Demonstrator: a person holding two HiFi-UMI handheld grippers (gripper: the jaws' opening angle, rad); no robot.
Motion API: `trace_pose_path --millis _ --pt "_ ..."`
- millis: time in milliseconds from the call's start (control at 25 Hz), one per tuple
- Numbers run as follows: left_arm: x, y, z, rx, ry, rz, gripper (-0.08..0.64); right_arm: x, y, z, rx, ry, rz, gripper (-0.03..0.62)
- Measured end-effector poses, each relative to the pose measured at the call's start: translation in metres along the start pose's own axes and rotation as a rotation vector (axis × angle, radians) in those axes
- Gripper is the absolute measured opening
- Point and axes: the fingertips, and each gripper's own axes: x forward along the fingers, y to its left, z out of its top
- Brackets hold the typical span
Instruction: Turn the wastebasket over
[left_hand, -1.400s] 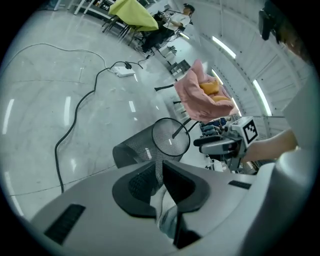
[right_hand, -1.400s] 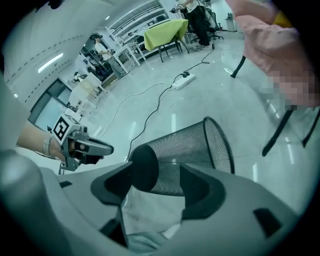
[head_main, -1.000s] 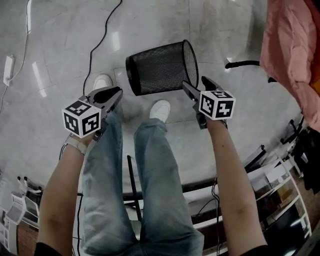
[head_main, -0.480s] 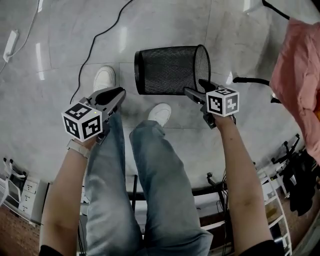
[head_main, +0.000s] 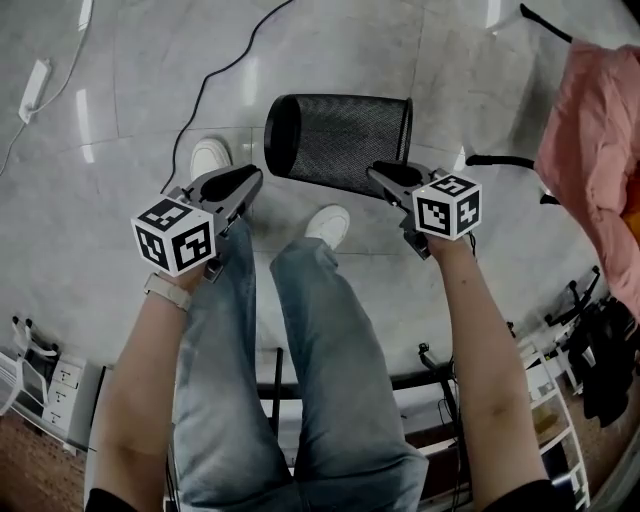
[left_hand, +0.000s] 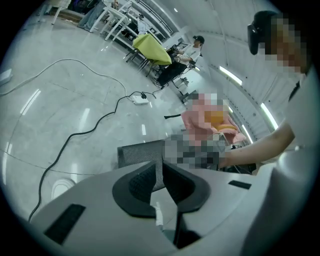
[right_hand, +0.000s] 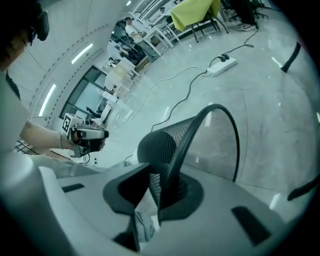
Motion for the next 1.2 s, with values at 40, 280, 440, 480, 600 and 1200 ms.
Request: trace_pose_path --millis 40,280,440,480,600,1200 --pt "-0.004 -0.002 0.003 -0.001 -0.001 -0.009 0.048 0.002 0.012 0.005 -0.013 0.0 0.001 0.06" --pt "-0.033 -0.005 0.015 0.025 0.052 -0.067 0.048 0.016 0.061 0.017 -0.053 0.086 -0.129 0.017" --pt "-0.06 0.01 0.034 0.051 0.074 -0.082 0.048 0.032 0.07 0.022 -0.142 0.2 -0.353 0.015" --pt "-0.067 0.016 0.04 0.056 0.074 -0.083 0.048 0.036 0.07 0.024 -0.158 0.222 -0.403 0.015" --pt "-0.088 0.037 0.055 0.073 0.076 -0.078 0.048 0.055 0.077 0.031 -0.177 0.266 -0.492 0.02" --pt "-0.142 0.111 0.057 0.025 0.074 -0.033 0.048 0.147 0.102 0.054 -0.061 0.321 -0.62 0.023"
